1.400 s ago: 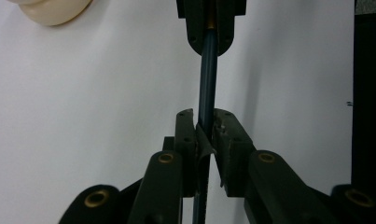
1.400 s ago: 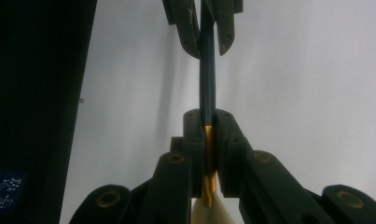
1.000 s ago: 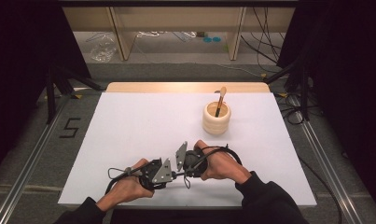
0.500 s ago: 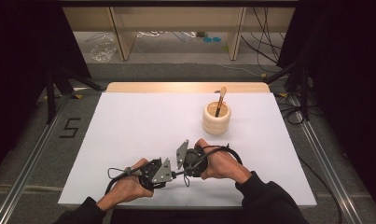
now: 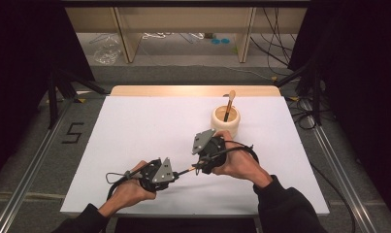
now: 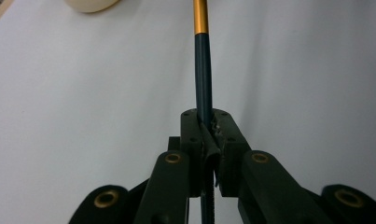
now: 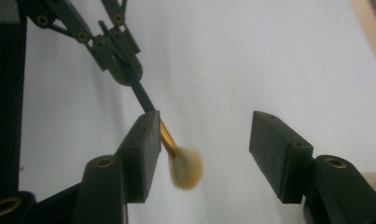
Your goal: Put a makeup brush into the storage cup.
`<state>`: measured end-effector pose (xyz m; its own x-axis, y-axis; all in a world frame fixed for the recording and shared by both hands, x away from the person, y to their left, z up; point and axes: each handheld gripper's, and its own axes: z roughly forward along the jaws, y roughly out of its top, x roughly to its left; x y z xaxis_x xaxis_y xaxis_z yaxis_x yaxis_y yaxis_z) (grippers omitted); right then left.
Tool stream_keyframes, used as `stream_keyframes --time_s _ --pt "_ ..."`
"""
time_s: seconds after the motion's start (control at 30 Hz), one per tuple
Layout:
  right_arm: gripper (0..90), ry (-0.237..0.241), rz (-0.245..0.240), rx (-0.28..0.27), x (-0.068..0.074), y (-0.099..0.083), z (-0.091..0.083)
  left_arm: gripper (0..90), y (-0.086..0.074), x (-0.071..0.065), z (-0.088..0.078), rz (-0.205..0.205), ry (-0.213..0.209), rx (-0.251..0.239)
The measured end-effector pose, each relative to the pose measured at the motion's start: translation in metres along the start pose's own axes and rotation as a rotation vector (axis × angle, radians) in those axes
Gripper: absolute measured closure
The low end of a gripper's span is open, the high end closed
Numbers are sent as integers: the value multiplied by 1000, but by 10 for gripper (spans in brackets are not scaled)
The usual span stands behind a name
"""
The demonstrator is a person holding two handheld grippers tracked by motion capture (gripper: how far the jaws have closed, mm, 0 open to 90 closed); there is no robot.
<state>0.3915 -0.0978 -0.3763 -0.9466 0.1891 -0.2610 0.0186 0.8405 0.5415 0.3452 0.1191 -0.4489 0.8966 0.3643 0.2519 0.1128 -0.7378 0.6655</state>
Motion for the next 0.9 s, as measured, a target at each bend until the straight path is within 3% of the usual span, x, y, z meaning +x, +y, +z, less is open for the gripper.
stream_keyframes --time_s 0.23,0.5,0.57,0.63,0.77,0.9 --pt "403 -101 176 -123 -14 -15 -18 841 -4 12 -7 -111 55 -62" --pt "346 -110 309 -207 -18 -31 -23 841 -5 21 -15 -233 73 -150" --pt "344 -117 330 -219 -17 -34 -22 840 -4 21 -15 -279 72 -196" --pt "342 -134 347 -238 -17 -37 -21 841 -4 21 -16 -293 77 -214" --pt "341 -123 403 -292 -15 -42 -18 840 -3 24 -18 -316 70 -267" --pt "344 -106 427 -348 -14 -43 -17 840 -1 23 -20 -328 76 -301"
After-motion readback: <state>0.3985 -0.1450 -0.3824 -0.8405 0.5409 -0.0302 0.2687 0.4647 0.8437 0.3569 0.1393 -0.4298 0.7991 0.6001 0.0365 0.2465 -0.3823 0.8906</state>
